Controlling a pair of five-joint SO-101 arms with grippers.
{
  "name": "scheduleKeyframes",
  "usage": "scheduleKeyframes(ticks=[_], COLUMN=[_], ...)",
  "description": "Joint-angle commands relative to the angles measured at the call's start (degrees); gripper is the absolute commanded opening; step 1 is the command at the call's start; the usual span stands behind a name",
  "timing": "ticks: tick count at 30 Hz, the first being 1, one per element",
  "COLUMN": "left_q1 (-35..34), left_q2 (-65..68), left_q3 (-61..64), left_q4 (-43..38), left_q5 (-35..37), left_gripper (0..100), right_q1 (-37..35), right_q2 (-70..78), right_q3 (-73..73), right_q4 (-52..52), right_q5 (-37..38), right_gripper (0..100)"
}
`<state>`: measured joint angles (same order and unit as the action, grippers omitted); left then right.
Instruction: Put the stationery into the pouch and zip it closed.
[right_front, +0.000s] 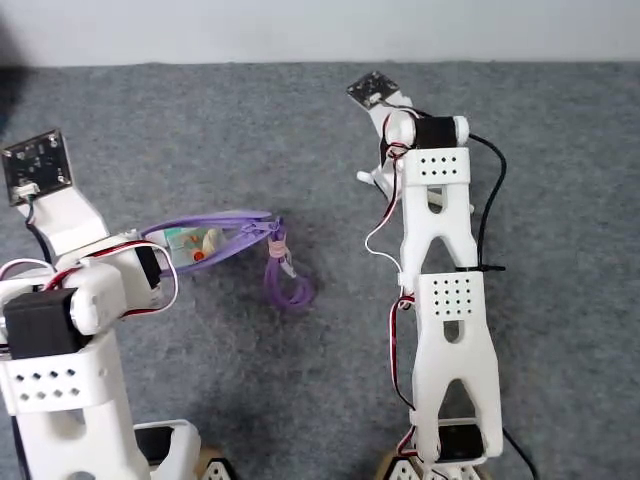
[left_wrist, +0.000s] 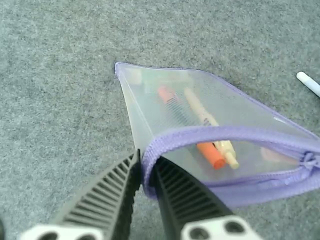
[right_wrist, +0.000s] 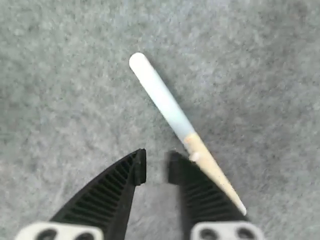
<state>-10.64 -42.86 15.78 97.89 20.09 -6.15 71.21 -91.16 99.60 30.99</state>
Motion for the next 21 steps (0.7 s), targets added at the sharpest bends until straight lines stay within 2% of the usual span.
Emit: scheduleKeyframes(ticks=[1, 9, 14, 16, 21], left_q1=[-0.35, -0.35, -0.35, -0.44, -0.35], left_q2=[-0.44, -0.44, -0.44, -0.44, -0.35], left_q3=[-3.12, -3.12, -3.3, -3.3, -3.3], left_q4=[0.0, 0.09, 1.32, 1.32, 1.05], left_q5=[0.35, 0.35, 0.35, 0.35, 0.35], left_gripper=[1, 1, 1, 1, 1], right_q1=[-0.57, -2.07, -3.21, -3.38, -3.38], right_q2=[-0.92, -0.92, -1.1, -1.1, -1.54], right_q3=[-1.76, 11.08, 17.67, 17.23, 17.05], right_q4=[-2.59, -15.96, -17.54, -16.48, -12.79], right_q5=[0.7, 0.79, 0.79, 0.79, 0.88], right_gripper=[25.8, 22.1, 21.7, 18.0, 0.2])
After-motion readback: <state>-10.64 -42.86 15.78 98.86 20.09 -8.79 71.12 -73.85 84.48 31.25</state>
